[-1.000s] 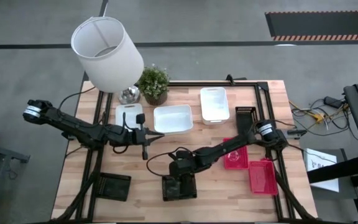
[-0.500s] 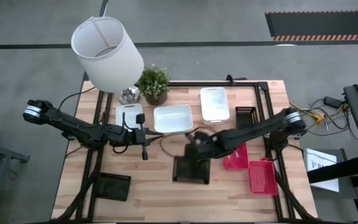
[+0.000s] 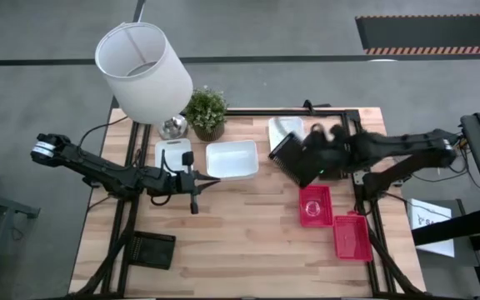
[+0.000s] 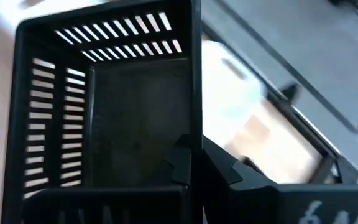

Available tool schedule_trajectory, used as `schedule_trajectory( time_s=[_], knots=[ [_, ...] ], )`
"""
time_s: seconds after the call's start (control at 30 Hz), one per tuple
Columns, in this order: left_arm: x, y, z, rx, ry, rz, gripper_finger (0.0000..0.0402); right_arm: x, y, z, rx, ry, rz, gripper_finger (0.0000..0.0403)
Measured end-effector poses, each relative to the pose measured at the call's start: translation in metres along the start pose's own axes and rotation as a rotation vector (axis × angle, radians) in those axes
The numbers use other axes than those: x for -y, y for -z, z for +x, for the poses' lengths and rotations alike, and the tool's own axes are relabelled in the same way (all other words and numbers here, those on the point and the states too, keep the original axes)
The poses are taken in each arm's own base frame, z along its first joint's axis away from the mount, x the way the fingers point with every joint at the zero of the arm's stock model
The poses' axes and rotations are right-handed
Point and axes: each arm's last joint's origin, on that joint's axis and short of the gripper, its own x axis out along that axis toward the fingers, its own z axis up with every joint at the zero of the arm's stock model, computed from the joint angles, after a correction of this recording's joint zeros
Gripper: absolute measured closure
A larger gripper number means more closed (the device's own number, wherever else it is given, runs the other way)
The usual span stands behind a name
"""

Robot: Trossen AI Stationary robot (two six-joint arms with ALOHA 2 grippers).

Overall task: Stack baskets by color
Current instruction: Stack the bottom right black bin on the top black bin

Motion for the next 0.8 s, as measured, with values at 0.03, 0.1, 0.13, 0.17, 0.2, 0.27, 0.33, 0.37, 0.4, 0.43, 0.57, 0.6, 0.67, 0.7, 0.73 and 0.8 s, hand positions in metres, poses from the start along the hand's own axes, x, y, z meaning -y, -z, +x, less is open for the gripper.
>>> schedule_trajectory(
  time_s=[0.03,0.1,0.13,0.17,0.2,0.27,0.33,0.37,0.4,0.43,0.57,0.6,0.67,0.7,0.73,0.8],
  knots=[
    [0.000,0.000,0.000,0.000,0.000,0.000,0.0402,0.010,0.004,0.002,0.003,0.022,0.033,0.0394],
    [0.000,0.000,0.000,-0.001,0.000,0.000,0.0402,0.029,0.013,0.007,0.000,0.066,0.102,0.0394],
    [0.000,0.000,0.000,-0.001,0.000,0.001,0.0402,0.039,0.018,0.011,-0.004,0.097,0.137,0.0394],
    [0.000,0.000,0.000,0.000,0.000,0.000,0.0402,0.049,0.023,0.016,-0.006,0.133,0.178,0.0394],
    [0.000,-0.001,0.000,0.001,0.000,0.000,0.0402,0.057,0.028,0.021,-0.013,0.171,0.221,0.0394],
    [0.000,-0.002,0.000,0.011,-0.003,-0.005,0.0402,0.074,0.040,0.034,-0.048,0.237,0.298,0.0394],
    [-0.001,-0.002,0.000,0.016,-0.004,-0.007,0.0402,0.086,0.052,0.046,-0.090,0.292,0.356,0.0394],
    [-0.001,-0.002,0.000,0.015,-0.004,-0.006,0.0402,0.091,0.058,0.052,-0.111,0.318,0.387,0.0394],
    [0.000,-0.002,0.000,0.014,-0.004,-0.006,0.0402,0.095,0.065,0.058,-0.132,0.341,0.408,0.0394],
    [0.000,-0.002,0.000,0.013,-0.004,-0.005,0.0402,0.098,0.069,0.064,-0.146,0.354,0.428,0.0394],
    [0.000,-0.002,0.000,0.013,-0.004,-0.005,0.0402,0.106,0.084,0.083,-0.205,0.376,0.487,0.0394],
    [0.000,-0.002,0.000,0.013,-0.004,-0.006,0.0402,0.106,0.087,0.087,-0.214,0.380,0.495,0.0394],
    [0.000,-0.002,0.000,0.013,-0.004,-0.005,0.0402,0.106,0.092,0.094,-0.232,0.389,0.510,0.0394],
    [0.000,-0.001,0.000,0.013,-0.003,-0.005,0.0402,0.106,0.095,0.098,-0.244,0.396,0.520,0.0394],
    [0.000,-0.001,0.000,0.012,-0.003,-0.005,0.0402,0.105,0.098,0.100,-0.253,0.397,0.530,0.0394],
    [0.000,-0.001,0.000,0.012,-0.003,-0.005,0.0402,0.104,0.102,0.105,-0.270,0.384,0.542,0.0394]
  ],
)
